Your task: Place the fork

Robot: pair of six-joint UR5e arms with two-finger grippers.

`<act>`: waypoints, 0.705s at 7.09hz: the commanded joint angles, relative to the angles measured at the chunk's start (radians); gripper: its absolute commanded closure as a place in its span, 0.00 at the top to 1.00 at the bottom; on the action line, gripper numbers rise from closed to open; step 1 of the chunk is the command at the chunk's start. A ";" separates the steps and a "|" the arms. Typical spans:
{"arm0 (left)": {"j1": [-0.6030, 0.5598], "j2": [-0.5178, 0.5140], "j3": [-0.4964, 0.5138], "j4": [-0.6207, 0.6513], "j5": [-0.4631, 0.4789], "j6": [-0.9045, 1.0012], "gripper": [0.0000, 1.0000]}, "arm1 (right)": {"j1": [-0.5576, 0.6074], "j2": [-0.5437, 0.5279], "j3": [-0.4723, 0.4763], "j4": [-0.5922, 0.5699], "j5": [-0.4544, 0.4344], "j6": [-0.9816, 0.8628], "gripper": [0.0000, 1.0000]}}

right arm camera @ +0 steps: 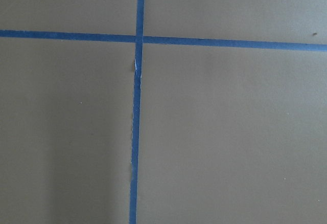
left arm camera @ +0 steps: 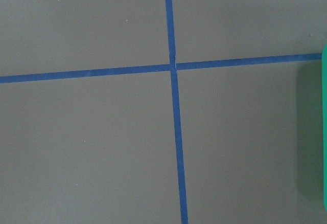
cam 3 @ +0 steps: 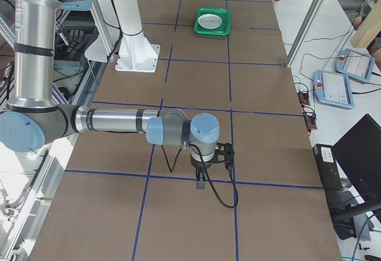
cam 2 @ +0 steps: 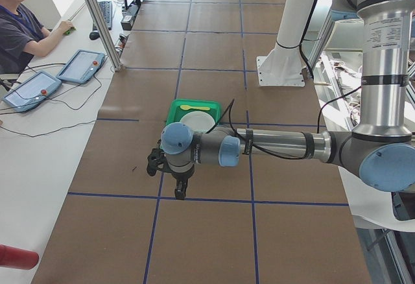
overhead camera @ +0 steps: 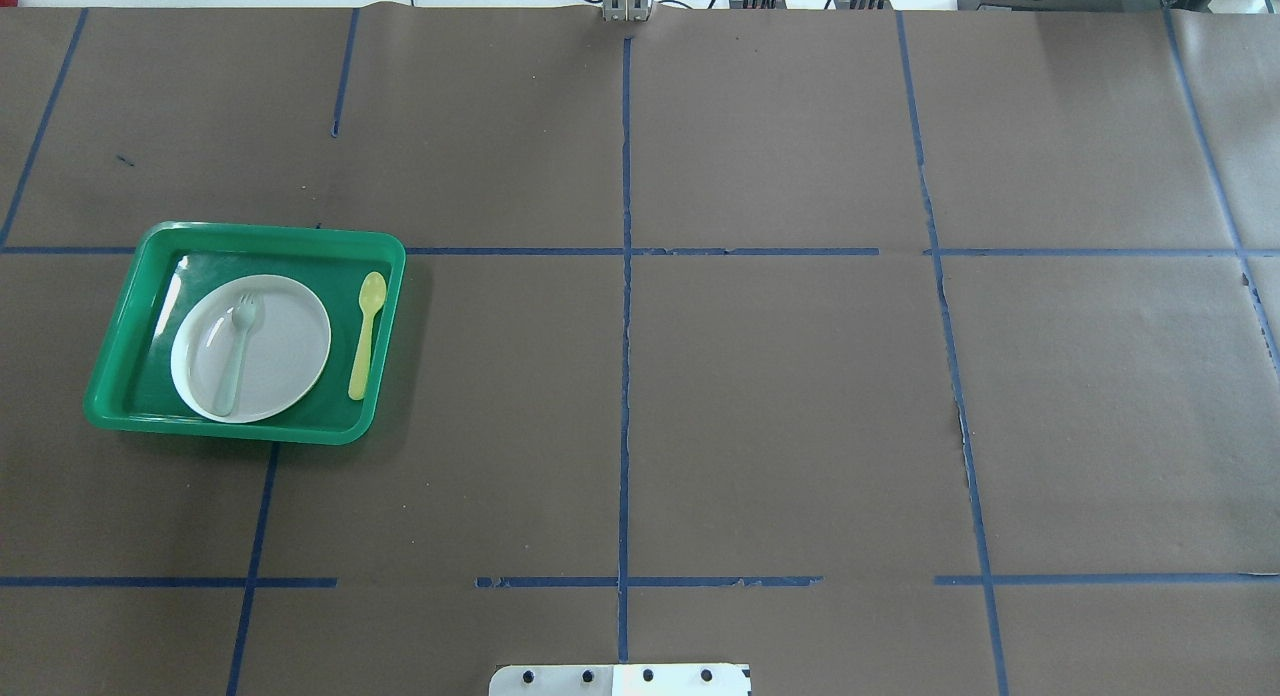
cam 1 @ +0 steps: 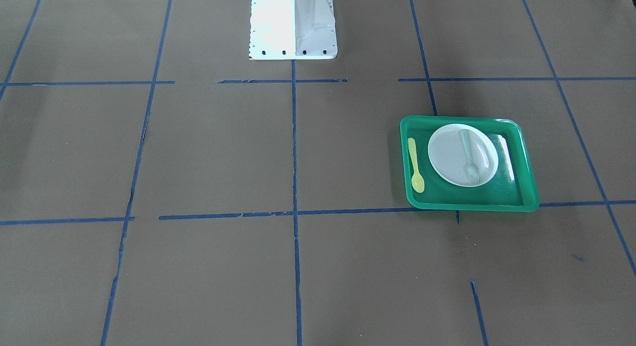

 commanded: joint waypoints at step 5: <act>0.083 -0.093 -0.057 -0.011 0.010 -0.067 1.00 | 0.000 0.000 0.000 0.000 0.000 0.000 1.00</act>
